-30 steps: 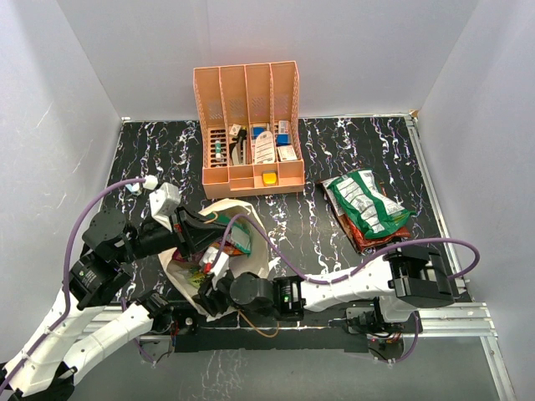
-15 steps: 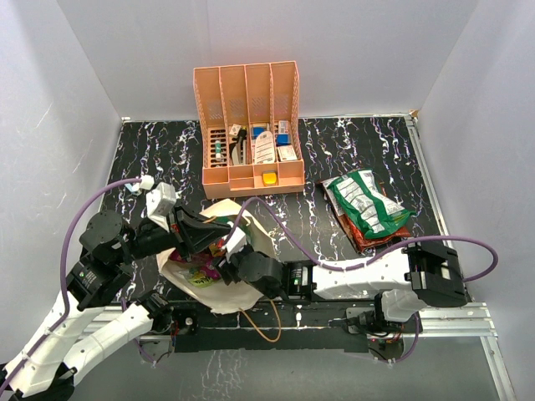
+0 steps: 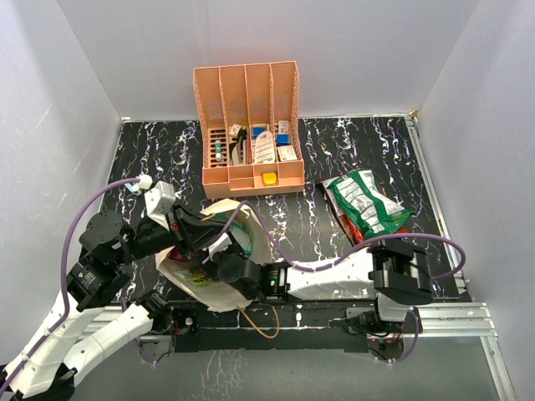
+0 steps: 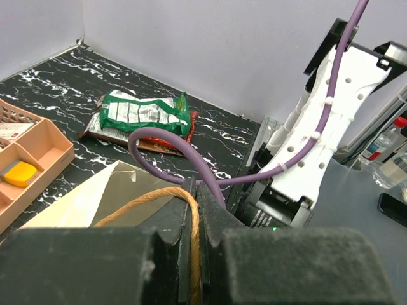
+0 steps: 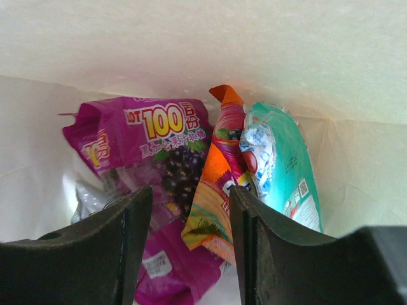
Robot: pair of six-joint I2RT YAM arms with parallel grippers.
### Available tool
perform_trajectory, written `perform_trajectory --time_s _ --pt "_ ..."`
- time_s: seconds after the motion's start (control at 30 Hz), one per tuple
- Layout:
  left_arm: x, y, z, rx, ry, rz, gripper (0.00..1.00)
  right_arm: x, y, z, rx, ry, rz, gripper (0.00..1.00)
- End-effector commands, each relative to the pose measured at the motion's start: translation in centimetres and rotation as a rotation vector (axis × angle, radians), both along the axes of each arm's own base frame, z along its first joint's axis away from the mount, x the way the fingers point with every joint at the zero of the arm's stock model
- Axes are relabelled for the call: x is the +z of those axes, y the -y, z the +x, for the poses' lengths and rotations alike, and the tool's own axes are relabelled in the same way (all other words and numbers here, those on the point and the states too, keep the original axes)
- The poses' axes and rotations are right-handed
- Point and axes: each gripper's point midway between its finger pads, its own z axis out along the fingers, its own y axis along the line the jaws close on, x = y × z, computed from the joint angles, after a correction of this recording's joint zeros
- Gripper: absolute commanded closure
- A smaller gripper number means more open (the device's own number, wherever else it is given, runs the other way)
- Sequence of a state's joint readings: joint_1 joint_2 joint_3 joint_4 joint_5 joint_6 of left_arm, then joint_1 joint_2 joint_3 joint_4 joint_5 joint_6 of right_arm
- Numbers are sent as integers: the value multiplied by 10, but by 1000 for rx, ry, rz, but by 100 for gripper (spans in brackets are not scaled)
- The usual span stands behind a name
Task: Take the snacks out of the paper bag
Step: Take out the snack from the paper bag.
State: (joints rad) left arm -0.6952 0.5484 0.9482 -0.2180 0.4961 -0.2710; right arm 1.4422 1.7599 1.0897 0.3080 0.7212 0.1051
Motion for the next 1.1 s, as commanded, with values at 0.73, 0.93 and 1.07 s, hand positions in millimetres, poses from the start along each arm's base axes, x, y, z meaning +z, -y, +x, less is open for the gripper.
perform_trajectory --time_s 0.73,0.93,1.07 --pt "27 -33 16 220 84 -57 100 35 -1 9 45 -62 56 93" --pt "27 -48 39 374 75 -46 100 80 5 -15 182 -84 211 93" --pt "31 -57 55 465 85 -20 100 102 8 -31 277 -94 275 93"
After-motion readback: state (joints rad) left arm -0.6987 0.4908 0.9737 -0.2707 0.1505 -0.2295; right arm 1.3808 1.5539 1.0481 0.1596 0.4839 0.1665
